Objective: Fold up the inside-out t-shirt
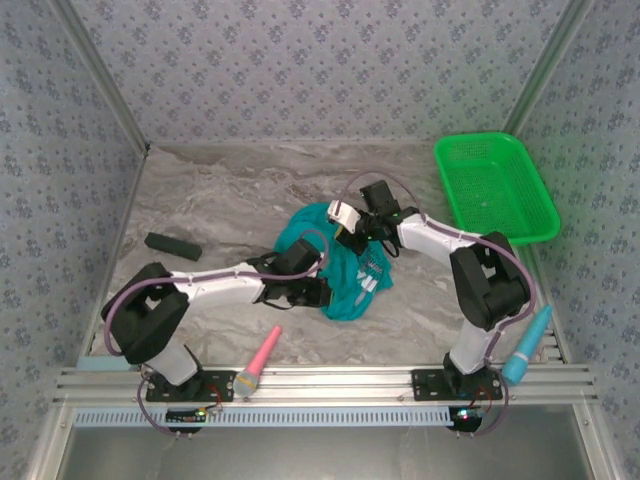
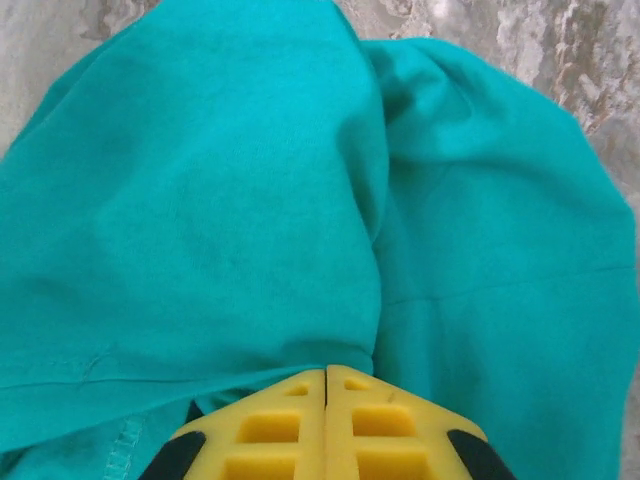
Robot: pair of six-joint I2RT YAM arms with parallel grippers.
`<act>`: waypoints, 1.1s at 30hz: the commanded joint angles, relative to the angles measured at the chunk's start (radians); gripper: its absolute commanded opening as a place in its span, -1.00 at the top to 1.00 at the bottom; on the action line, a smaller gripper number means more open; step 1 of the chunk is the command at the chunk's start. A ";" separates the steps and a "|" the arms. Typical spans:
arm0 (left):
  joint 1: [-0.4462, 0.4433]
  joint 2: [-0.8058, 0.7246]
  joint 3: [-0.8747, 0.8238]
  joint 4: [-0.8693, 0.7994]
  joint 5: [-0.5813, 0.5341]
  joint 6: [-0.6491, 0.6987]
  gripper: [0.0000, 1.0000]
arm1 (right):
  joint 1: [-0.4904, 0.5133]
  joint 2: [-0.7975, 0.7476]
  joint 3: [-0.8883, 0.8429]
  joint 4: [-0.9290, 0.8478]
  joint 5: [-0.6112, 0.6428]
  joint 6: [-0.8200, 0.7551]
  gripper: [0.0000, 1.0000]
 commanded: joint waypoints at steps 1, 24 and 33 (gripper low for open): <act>0.028 -0.042 0.040 -0.028 -0.044 0.027 0.97 | -0.014 -0.070 -0.014 0.066 -0.058 0.060 1.00; 0.197 -0.129 0.016 0.011 -0.120 0.238 -0.40 | 0.105 -0.379 -0.120 -0.008 0.361 0.763 0.11; 0.230 -0.083 0.089 -0.041 0.003 0.371 -0.47 | 0.247 -0.571 -0.278 -0.285 0.476 1.379 0.04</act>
